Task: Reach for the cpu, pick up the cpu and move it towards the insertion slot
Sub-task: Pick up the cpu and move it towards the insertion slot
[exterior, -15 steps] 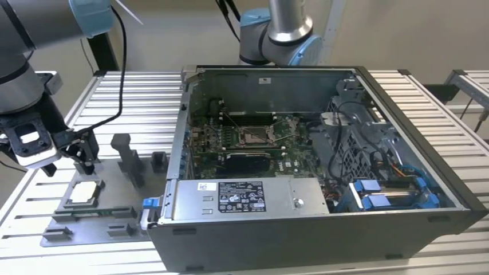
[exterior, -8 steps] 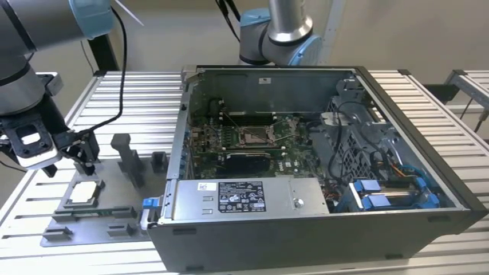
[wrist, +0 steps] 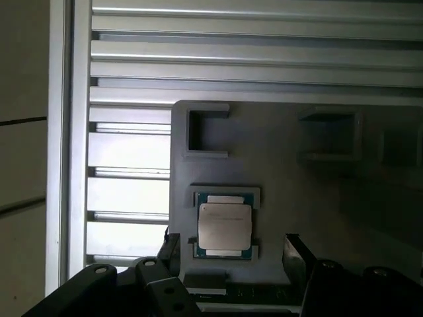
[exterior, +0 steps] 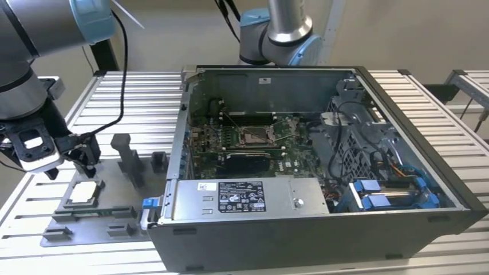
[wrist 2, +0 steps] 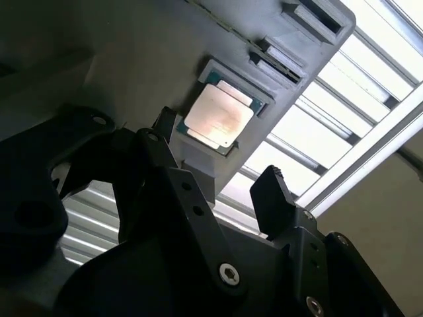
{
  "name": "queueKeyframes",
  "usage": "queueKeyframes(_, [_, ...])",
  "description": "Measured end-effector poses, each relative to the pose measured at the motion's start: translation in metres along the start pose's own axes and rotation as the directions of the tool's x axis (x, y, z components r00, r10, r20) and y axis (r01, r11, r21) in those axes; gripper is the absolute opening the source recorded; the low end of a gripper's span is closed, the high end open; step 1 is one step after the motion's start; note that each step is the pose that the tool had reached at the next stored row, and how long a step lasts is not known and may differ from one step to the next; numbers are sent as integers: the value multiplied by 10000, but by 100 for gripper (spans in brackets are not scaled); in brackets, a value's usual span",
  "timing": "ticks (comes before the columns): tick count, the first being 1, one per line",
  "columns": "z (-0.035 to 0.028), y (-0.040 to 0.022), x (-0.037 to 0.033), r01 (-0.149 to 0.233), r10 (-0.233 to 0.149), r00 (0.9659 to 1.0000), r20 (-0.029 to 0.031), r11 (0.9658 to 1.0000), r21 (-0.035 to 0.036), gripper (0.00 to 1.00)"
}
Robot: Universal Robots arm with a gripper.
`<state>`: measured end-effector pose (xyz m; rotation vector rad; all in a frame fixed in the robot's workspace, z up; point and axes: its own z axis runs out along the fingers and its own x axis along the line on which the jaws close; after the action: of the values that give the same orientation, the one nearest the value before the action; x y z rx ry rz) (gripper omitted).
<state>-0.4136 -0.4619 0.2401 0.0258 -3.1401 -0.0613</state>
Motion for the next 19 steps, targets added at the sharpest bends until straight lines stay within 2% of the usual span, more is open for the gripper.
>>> queueKeyframes(6, [62, -2, 8, 0, 0, 10000, -1, 10000, -1, 100])
queueKeyframes(19, [291, -11, 18, 0, 0, 10000, -1, 10000, 0, 100])
